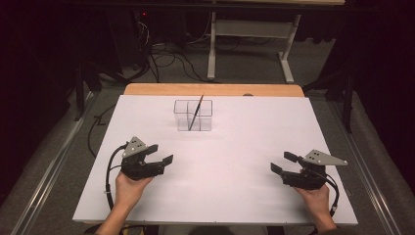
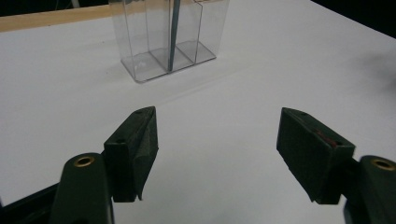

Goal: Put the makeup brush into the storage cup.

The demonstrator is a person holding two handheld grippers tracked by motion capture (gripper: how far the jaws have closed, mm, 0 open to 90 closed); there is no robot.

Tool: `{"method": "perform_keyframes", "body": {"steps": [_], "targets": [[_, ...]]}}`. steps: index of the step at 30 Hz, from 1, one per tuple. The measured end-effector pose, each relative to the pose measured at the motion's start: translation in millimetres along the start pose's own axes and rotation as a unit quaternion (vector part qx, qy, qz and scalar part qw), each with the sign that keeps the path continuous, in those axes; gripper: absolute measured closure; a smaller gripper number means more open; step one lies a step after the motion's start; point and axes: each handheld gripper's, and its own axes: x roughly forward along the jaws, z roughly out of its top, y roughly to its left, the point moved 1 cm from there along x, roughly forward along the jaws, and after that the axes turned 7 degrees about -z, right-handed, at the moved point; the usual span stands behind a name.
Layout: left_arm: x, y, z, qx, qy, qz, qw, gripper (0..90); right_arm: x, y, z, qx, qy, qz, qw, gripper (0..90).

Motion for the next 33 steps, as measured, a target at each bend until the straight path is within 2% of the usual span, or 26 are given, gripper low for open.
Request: {"method": "perform_keyframes", "body": {"steps": [7,13,17,23,26,33], "targets": [[-1.4,3.0,-4.2,-0.009,-0.006,0.006,0.9999,30.0,0.3,0.7,-0.2,0.000,0.002,0.000,1.0000,29.2],[3.1,2.7,-9.0,0.005,0.015,0.017,0.9997,30.0,0.0,0.8,0.0,-0.002,0.001,-0.002,1.0000,29.2],[4.2,3.8,-10.3,0.011,0.018,0.022,0.9995,30.0,0.6,0.6,-0.2,-0.004,0.002,-0.002,1.0000,29.2],[5.4,10.7,-15.5,-0.006,0.025,0.030,0.9992,29.9,0.1,1.2,0.0,-0.005,0.001,-0.002,1.0000,29.3],[5.7,13.3,-16.6,-0.016,0.024,0.027,0.9992,29.9,0.2,0.6,-0.2,-0.004,0.002,-0.002,1.0000,29.3],[5.8,12.4,-17.1,-0.014,0.024,0.025,0.9993,29.9,0.9,1.4,0.0,-0.008,0.003,-0.003,1.0000,29.1]]}}
